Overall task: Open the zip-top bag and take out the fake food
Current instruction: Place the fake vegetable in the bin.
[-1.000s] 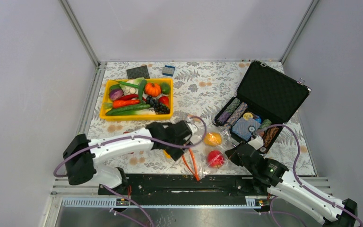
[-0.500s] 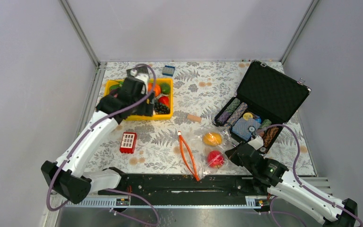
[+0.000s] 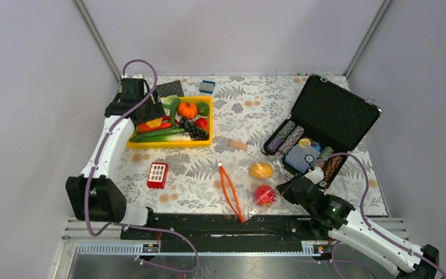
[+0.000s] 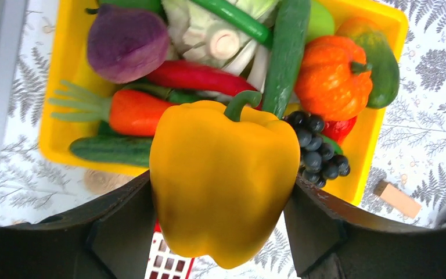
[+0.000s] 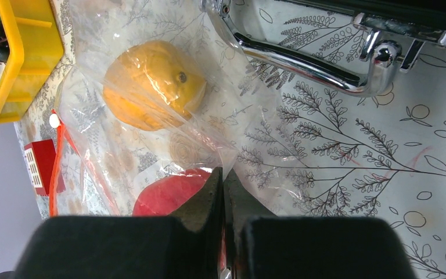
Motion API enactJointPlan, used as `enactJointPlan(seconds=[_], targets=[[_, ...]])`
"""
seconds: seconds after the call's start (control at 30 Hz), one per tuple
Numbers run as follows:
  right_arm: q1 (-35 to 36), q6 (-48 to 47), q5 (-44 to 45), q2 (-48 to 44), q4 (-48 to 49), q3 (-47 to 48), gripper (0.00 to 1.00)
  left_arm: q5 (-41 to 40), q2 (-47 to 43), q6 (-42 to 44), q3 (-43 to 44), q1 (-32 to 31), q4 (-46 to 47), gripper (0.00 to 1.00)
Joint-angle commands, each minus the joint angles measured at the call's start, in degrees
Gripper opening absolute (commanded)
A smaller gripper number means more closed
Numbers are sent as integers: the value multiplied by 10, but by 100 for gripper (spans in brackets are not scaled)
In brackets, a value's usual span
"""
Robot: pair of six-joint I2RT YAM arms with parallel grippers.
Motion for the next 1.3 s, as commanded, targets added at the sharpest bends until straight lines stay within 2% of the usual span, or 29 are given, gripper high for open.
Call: enactJointPlan(seconds=[0.0, 0.2, 0.5, 0.83, 1.27], targets=[[1, 0, 14, -1, -3, 5, 0, 25, 44, -22, 29, 0, 85, 52], [2, 0, 15, -4, -3, 3, 0, 31, 100, -8, 40, -1, 106, 52], [2, 2, 17, 6, 2, 5, 0, 21, 129, 3, 38, -1, 142, 55], [2, 1, 18, 7, 1, 5, 0, 22, 155, 21, 62, -4, 115, 58], [2, -3, 13, 3, 2, 8, 0, 15, 170, 27, 83, -9, 83, 79]])
